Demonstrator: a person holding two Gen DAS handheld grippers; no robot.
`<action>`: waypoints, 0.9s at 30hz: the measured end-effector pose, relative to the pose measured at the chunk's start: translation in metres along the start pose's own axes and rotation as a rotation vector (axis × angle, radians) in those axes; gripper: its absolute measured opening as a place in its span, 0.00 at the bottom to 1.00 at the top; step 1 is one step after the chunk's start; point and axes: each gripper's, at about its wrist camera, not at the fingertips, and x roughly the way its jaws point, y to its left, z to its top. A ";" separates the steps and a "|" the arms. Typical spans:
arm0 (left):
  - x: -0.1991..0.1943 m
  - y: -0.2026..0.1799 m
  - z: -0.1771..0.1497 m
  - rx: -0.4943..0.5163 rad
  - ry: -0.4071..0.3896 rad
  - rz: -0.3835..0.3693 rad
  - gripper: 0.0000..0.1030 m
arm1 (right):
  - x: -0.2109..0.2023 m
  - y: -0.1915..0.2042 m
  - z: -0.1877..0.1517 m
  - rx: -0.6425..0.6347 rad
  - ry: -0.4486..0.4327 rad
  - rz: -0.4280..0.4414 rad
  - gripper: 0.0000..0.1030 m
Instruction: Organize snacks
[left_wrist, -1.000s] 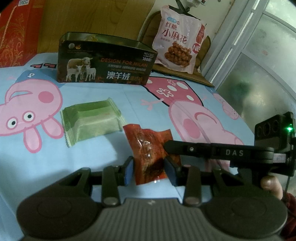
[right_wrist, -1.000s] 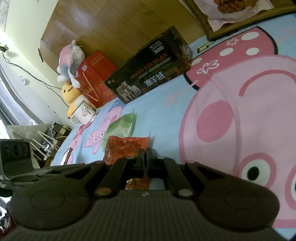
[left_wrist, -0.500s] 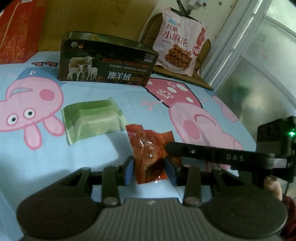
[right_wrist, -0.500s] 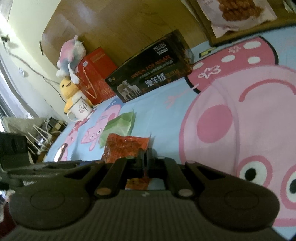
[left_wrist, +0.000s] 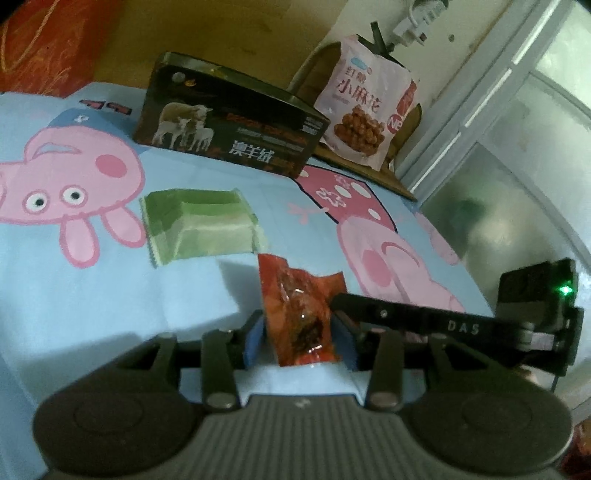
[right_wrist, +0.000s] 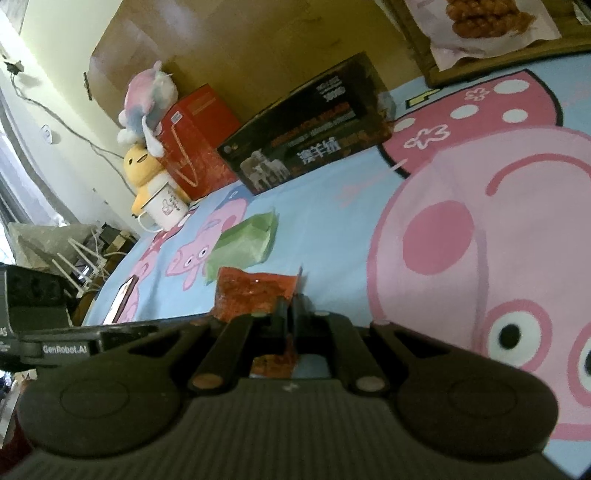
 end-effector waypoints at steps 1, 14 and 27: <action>-0.002 0.002 -0.001 -0.010 -0.003 -0.003 0.38 | 0.000 0.002 -0.001 -0.002 0.002 0.002 0.05; -0.031 0.029 -0.018 -0.119 -0.026 -0.036 0.28 | 0.006 0.027 -0.013 -0.043 0.061 0.060 0.12; -0.064 0.038 -0.049 -0.128 -0.038 -0.048 0.27 | 0.010 0.060 -0.033 -0.144 0.120 0.077 0.07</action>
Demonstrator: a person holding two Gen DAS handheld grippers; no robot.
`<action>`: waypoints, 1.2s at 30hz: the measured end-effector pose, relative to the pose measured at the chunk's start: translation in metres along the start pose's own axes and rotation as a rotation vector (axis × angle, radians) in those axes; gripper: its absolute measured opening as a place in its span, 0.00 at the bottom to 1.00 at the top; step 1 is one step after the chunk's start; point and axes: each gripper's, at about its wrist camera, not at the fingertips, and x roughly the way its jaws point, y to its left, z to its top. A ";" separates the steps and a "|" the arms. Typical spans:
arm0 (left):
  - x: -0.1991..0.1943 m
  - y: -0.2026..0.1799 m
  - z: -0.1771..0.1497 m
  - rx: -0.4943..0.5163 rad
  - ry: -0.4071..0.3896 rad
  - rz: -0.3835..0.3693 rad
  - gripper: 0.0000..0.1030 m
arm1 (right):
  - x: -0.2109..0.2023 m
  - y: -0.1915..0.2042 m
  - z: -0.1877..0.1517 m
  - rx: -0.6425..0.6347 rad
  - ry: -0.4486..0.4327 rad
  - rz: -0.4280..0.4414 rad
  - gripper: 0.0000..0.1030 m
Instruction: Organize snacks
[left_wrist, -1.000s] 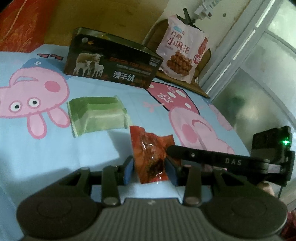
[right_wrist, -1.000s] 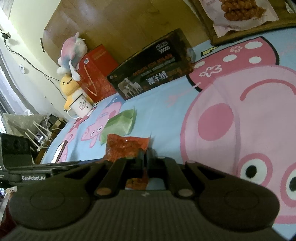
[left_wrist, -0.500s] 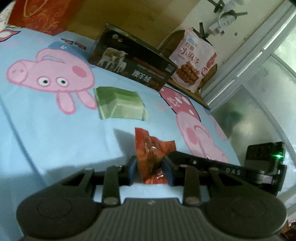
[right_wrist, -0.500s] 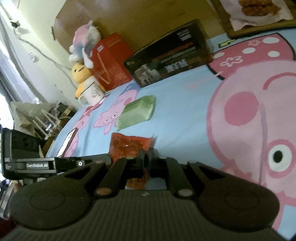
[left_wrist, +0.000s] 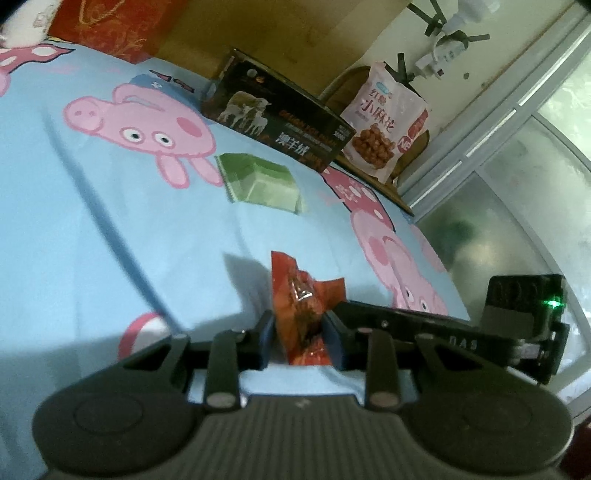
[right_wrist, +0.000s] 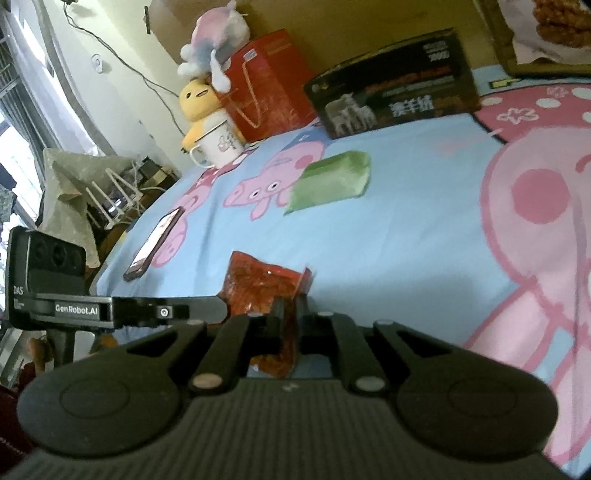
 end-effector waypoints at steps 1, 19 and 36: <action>-0.002 0.002 -0.001 -0.002 -0.003 -0.002 0.27 | 0.001 0.001 0.000 0.001 0.002 0.003 0.07; -0.027 0.000 0.024 0.068 -0.087 0.041 0.27 | 0.018 0.023 0.028 -0.053 -0.039 0.004 0.04; 0.032 -0.066 0.155 0.310 -0.126 -0.010 0.27 | -0.014 -0.009 0.118 -0.083 -0.308 -0.125 0.04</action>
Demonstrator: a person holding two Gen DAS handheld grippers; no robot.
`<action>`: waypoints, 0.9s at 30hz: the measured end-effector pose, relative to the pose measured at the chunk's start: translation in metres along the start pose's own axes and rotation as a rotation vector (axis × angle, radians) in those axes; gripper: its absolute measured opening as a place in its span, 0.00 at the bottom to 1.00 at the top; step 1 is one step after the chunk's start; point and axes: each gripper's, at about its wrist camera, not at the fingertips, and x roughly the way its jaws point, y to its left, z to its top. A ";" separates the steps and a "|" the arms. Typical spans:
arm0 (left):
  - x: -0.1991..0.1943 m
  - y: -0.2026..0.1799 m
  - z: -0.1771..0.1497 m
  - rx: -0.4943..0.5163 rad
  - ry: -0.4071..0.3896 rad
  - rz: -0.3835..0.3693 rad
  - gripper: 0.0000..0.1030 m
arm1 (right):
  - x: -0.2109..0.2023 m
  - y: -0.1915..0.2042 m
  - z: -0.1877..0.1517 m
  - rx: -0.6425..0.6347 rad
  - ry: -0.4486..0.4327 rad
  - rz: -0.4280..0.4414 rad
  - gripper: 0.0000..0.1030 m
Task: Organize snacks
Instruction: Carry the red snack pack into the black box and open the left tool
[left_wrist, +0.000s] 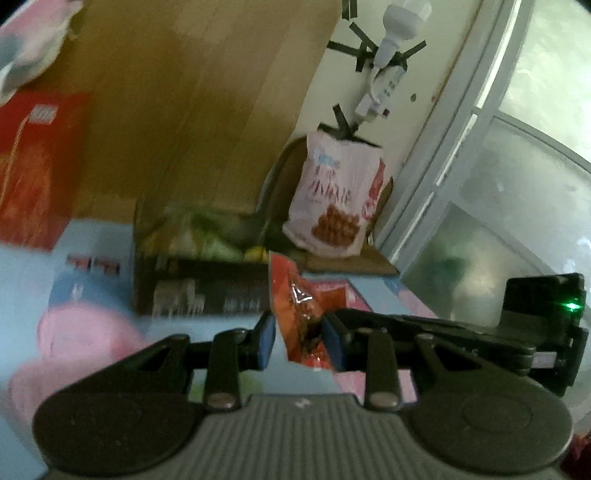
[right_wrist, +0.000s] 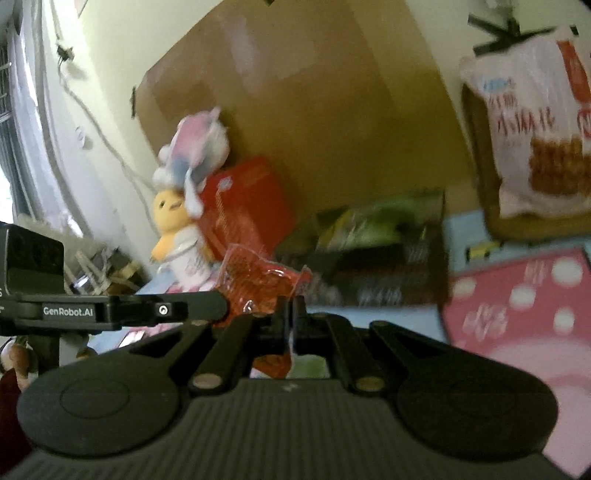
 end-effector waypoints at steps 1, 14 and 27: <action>0.009 0.002 0.012 0.004 -0.004 0.001 0.27 | 0.005 -0.005 0.009 -0.002 -0.009 -0.005 0.04; 0.138 0.069 0.082 -0.062 0.072 0.127 0.28 | 0.116 -0.077 0.068 0.036 0.060 -0.108 0.04; 0.188 0.100 0.095 -0.044 0.083 0.183 0.32 | 0.160 -0.086 0.089 -0.041 0.118 -0.218 0.04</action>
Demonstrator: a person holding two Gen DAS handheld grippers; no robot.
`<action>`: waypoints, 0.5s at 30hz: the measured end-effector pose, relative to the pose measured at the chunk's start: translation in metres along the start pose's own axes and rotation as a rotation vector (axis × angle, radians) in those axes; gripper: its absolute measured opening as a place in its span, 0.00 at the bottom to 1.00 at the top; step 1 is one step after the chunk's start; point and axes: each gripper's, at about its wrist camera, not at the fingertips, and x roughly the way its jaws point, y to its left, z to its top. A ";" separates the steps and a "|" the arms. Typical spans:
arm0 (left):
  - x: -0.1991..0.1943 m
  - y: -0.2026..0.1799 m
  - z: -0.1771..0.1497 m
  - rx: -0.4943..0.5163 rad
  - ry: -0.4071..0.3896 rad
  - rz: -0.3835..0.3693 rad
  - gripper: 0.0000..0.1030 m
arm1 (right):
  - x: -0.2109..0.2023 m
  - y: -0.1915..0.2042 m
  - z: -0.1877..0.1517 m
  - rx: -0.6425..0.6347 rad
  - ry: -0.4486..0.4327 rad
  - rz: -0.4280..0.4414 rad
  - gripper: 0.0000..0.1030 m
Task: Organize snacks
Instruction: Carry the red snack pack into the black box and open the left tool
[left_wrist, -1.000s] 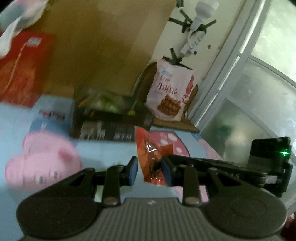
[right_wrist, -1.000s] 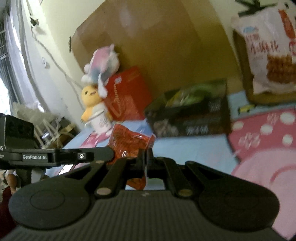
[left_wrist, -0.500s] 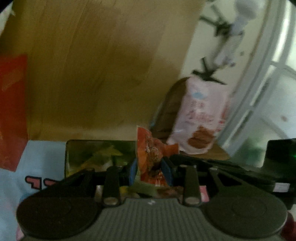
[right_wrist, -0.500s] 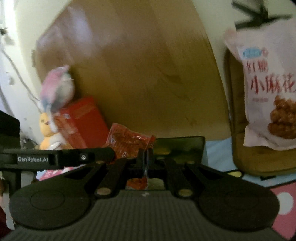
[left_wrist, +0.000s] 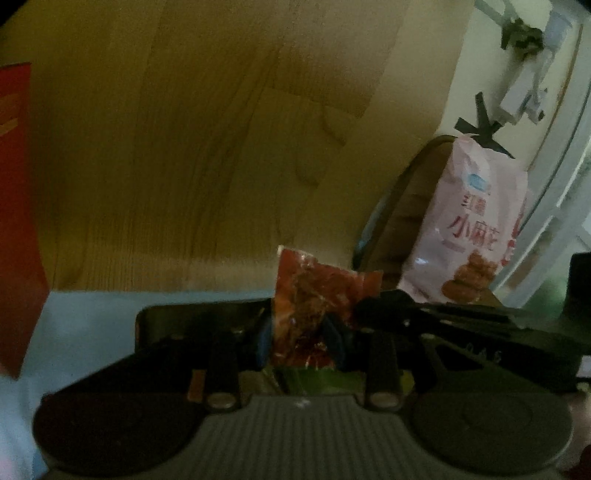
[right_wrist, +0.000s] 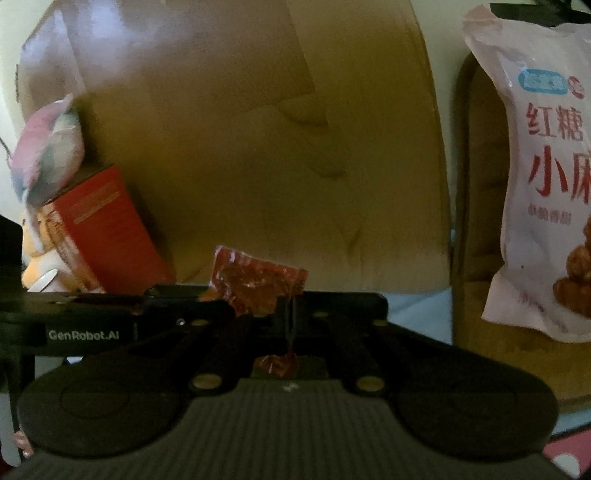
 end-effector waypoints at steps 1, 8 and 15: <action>0.004 0.002 0.002 0.003 -0.001 0.003 0.32 | 0.005 -0.002 0.002 0.002 0.005 -0.008 0.04; 0.024 -0.007 0.008 0.117 -0.068 0.105 0.35 | 0.026 -0.004 0.008 -0.037 0.004 -0.077 0.08; 0.004 -0.016 -0.009 0.123 -0.110 0.109 0.37 | 0.009 0.002 0.000 -0.064 -0.010 -0.078 0.14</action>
